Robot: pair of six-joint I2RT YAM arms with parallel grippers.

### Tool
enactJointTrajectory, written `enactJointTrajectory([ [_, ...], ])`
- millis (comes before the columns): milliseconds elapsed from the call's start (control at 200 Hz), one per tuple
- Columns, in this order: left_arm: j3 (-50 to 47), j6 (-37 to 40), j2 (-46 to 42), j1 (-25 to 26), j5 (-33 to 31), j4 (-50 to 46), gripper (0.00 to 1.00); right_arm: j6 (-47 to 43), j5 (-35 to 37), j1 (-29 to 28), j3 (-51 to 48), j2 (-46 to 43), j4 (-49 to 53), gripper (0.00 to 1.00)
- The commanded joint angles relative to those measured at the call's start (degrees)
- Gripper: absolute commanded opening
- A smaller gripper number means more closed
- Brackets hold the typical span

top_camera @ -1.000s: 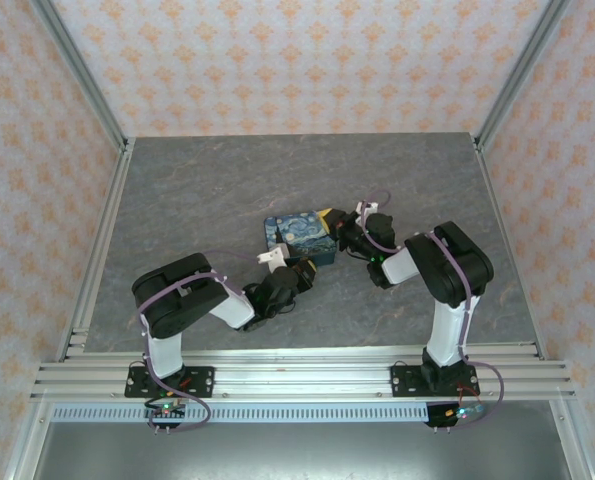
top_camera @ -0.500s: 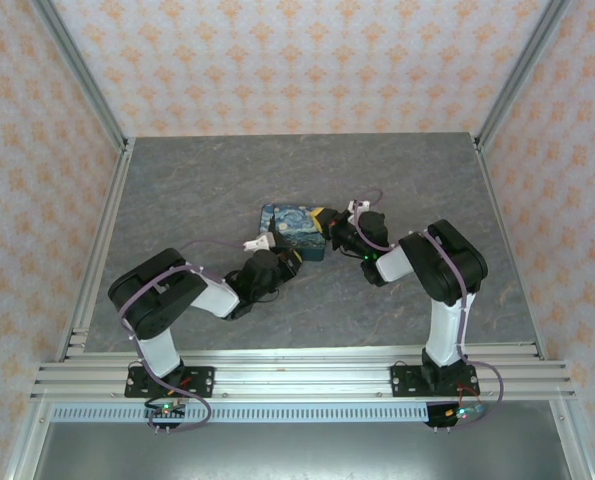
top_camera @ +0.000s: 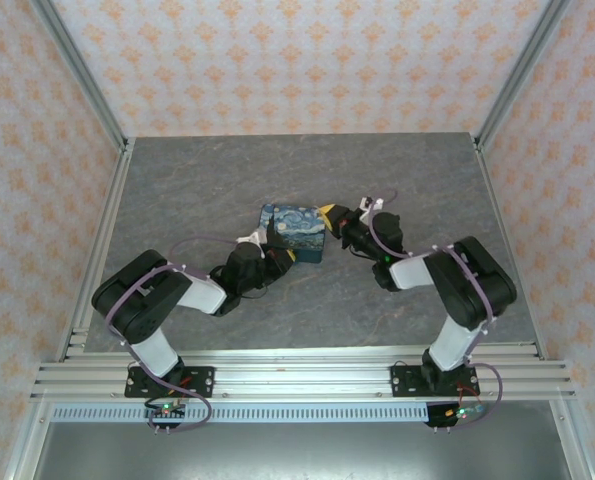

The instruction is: Unlock the padlock with the key

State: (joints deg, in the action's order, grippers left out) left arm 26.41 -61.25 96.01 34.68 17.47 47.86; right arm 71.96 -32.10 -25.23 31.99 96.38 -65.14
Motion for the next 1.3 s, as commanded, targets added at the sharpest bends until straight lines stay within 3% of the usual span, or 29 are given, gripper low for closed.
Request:
enactJointTrajectory([
  [0, -0.4, -0.6, -2.7, -0.9, 2.4, 1.7, 0.00, -2.9, -0.1, 0.1, -3.4, -5.0, 1.9, 0.00],
  [425, 0.5, -4.6, -3.5, -2.9, 7.6, 4.1, 0.00, -6.4, -3.6, -5.2, -13.4, -12.0, 4.0, 0.00],
  [676, 1.3, -7.0, -3.2, -3.6, 9.9, 5.5, 0.00, -6.3, -0.3, -9.8, -14.7, -7.4, 0.1, 0.00],
  [941, 1.1, -10.5, -3.2, -4.2, 11.2, 7.3, 0.00, -3.7, 2.6, -10.7, -15.3, -0.9, -7.5, 0.00],
  [1296, 1.6, -13.2, -3.1, -4.8, 12.7, 9.6, 0.00, -3.4, 4.4, -11.1, -15.0, -0.5, -8.5, 0.00],
])
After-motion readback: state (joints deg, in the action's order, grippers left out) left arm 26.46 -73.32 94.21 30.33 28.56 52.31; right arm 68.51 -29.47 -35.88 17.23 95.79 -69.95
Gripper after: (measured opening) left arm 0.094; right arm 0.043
